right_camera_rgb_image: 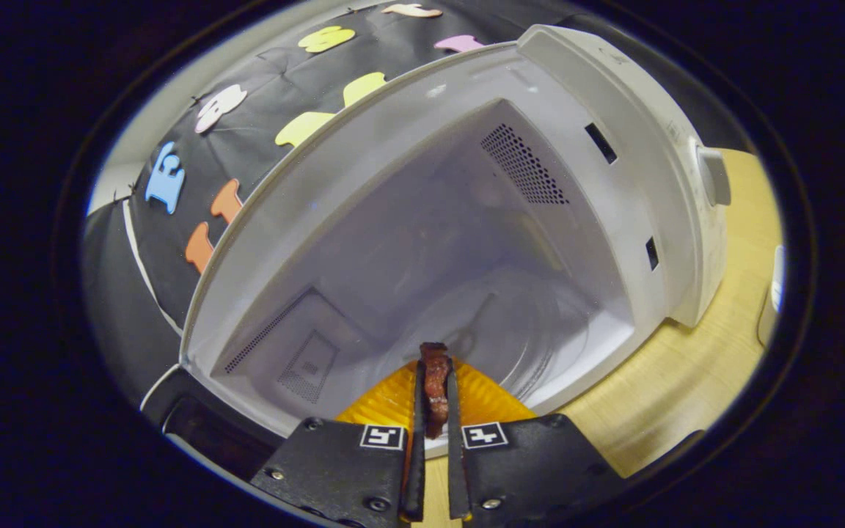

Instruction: Open the microwave oven with the left hand, put the food in, and close the microwave oven.

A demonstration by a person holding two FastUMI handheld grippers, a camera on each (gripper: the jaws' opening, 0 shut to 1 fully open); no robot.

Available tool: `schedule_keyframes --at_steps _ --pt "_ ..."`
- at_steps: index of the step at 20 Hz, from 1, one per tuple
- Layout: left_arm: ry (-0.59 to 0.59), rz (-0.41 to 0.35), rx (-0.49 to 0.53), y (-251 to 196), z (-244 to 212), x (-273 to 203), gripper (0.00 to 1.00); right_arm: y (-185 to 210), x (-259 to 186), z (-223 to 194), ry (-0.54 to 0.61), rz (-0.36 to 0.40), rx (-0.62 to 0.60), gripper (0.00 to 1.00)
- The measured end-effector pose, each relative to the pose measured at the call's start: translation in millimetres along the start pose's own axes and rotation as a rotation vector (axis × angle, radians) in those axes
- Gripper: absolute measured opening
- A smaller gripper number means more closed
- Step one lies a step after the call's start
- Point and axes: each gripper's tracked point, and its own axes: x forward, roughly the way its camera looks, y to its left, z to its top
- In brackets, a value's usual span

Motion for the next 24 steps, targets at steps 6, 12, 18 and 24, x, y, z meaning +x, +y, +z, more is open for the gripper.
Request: schedule_keyframes --at_steps 6,12,18,24 --pt "-0.007 0.019 -0.008 3.5 -0.4 5.9 0.97 -15.9 8.6 4.9 -0.010 -0.068 -0.340 0.43" --pt "-0.019 0.026 -0.014 2.3 4.9 10.4 0.97 3.7 -1.8 14.5 -0.013 -0.016 -0.472 0.91" --pt "-0.059 0.028 -0.020 4.9 19.3 7.8 0.96 16.0 -62.8 39.4 0.035 0.032 -0.476 0.96" --pt "-0.121 0.009 -0.032 14.6 48.6 17.5 0.97 6.1 -191.3 112.3 0.074 0.090 -0.616 0.91"
